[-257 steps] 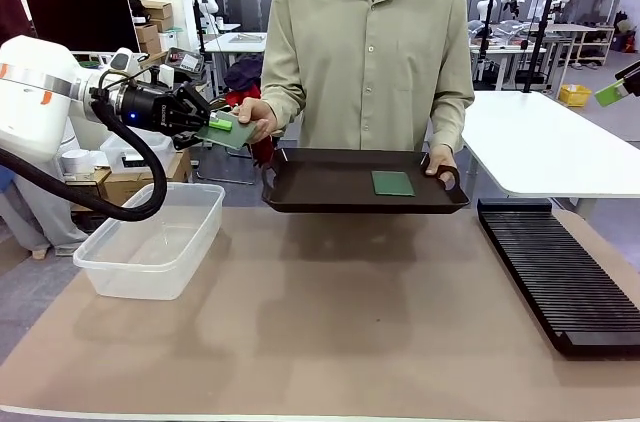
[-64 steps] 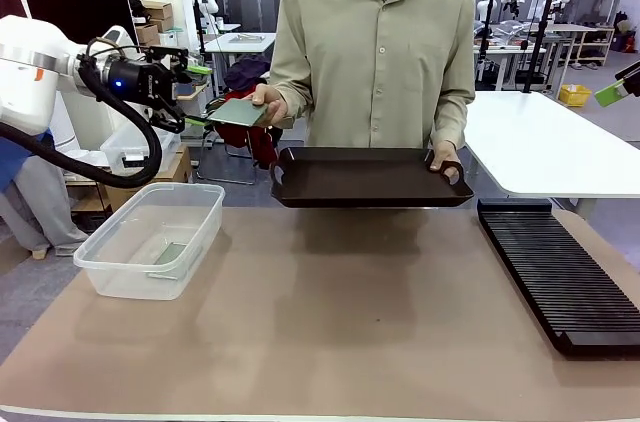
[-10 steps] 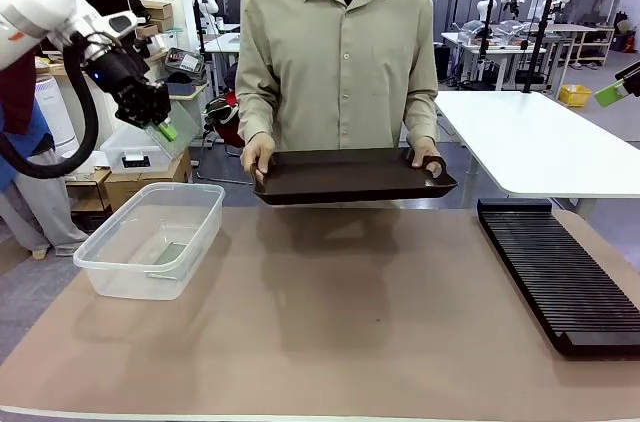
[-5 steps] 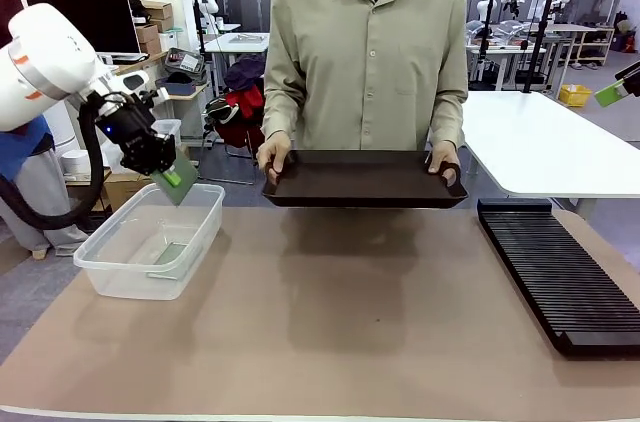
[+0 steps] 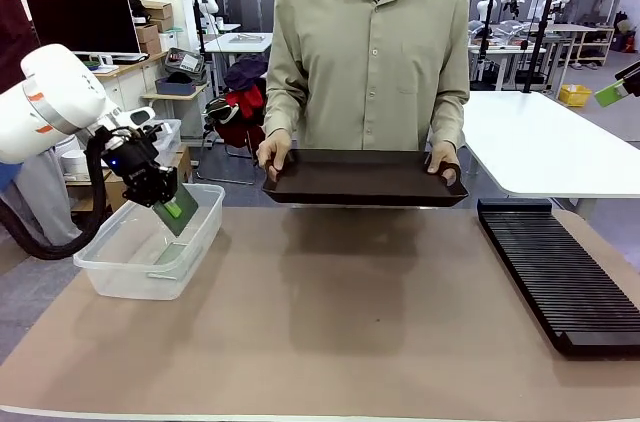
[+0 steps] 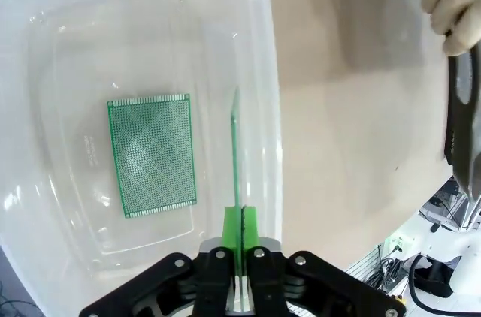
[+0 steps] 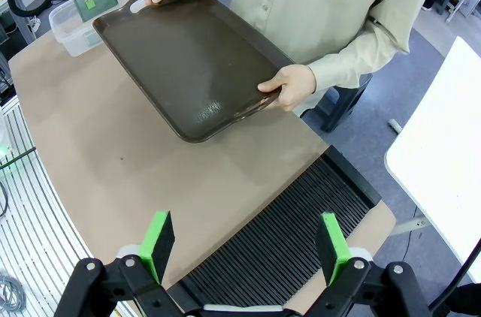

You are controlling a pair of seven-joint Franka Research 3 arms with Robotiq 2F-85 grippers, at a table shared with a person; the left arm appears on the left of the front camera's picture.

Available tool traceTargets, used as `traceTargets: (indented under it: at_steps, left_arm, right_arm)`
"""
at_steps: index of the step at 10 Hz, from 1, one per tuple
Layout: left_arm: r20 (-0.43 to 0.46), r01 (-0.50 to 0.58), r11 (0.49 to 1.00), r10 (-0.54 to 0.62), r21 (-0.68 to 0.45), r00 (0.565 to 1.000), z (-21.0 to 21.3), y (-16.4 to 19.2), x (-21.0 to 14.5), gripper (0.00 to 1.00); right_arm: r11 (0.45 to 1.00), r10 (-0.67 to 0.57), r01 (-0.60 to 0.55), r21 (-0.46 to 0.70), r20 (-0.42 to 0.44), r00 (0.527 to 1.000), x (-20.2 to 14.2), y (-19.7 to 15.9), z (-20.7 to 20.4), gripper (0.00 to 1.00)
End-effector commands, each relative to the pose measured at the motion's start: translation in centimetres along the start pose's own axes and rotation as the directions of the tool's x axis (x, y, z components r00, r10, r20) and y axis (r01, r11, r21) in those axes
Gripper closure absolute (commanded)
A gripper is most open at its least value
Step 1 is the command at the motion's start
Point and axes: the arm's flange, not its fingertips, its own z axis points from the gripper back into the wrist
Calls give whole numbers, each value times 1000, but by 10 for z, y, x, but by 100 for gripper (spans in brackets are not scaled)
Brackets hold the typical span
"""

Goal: Sort PCBs into racks and boxes based on the side picked up.
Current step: If the short side of the Blank PCB is picked up, insert it into the PCB Rack ; if the long side is picked up, place it in the Organizing box.

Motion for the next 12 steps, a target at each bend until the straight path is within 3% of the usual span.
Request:
traceTargets:
  at_steps: [1, 7, 12]
  left_arm:
    - [13, -38, 999, 38, -7, 999, -5, -1, 3, 97]
    - [-37, 33, 999, -33, 12, 999, -3, 4, 4, 97]
    - [-19, 81, 992, -80, 92, 997, -43, 27, 4, 97]
  right_arm:
    - [1000, 1, -1, 13, 5, 1000, 0, 1, -1, 0]
    - [1000, 1, -1, 13, 5, 1000, 0, 1, -1, 0]
    - [1000, 1, -1, 13, 5, 1000, 0, 1, -1, 0]
